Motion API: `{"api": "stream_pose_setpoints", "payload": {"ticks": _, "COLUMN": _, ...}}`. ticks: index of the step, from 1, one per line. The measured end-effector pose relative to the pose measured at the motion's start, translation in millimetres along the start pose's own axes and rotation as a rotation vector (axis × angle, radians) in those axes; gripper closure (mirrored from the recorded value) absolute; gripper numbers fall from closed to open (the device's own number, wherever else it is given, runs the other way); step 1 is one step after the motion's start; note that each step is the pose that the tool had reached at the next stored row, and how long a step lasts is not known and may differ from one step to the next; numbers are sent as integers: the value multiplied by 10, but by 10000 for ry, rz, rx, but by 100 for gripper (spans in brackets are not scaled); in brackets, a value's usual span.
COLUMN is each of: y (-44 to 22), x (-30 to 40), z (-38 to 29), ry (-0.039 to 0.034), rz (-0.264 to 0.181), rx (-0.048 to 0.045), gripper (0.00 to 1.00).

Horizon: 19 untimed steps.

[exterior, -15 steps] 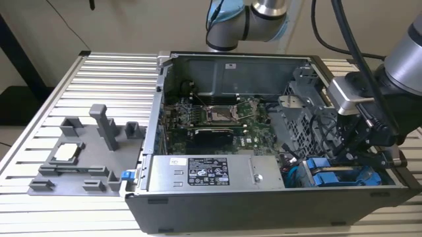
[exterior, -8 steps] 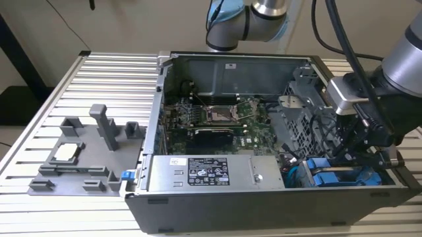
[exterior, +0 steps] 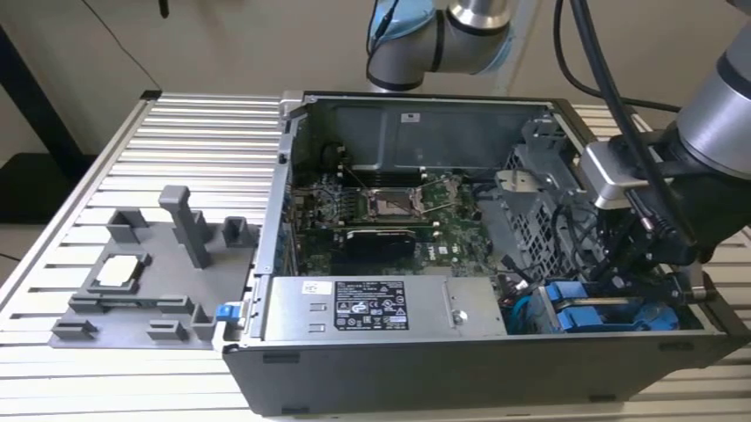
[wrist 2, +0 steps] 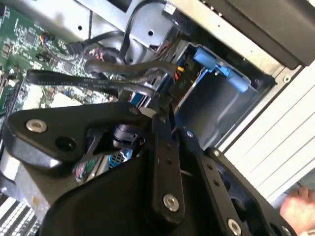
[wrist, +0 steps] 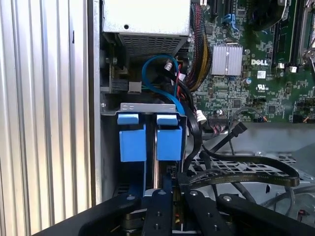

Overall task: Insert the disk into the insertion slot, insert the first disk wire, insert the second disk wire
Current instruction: 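Insert the second disk wire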

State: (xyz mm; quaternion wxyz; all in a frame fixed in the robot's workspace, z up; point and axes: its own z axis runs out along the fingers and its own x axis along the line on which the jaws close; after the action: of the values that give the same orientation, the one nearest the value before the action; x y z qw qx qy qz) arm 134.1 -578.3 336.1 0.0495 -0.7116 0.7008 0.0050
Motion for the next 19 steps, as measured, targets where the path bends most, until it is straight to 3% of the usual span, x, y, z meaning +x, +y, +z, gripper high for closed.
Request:
{"api": "stream_pose_setpoints", "payload": {"ticks": 5, "y": 0, "x": 0, "z": 4, "ry": -5, "rz": 0, "rx": 0, "gripper": 83}}
{"api": "stream_pose_setpoints", "payload": {"ticks": 6, "y": 0, "x": 0, "z": 4, "ry": -5, "rz": 1, "rx": 0, "gripper": 76}}
{"api": "stream_pose_setpoints", "payload": {"ticks": 9, "y": -1, "x": -1, "z": -19, "ry": -6, "rz": 0, "rx": 0, "gripper": 76}}
{"api": "stream_pose_setpoints", "payload": {"ticks": 15, "y": -7, "x": -7, "z": -115, "ry": -4, "rz": 1, "rx": -3, "gripper": 76}}
{"api": "stream_pose_setpoints", "payload": {"ticks": 19, "y": -16, "x": -17, "z": -237, "ry": -2, "rz": -1, "rx": -3, "gripper": 76}}
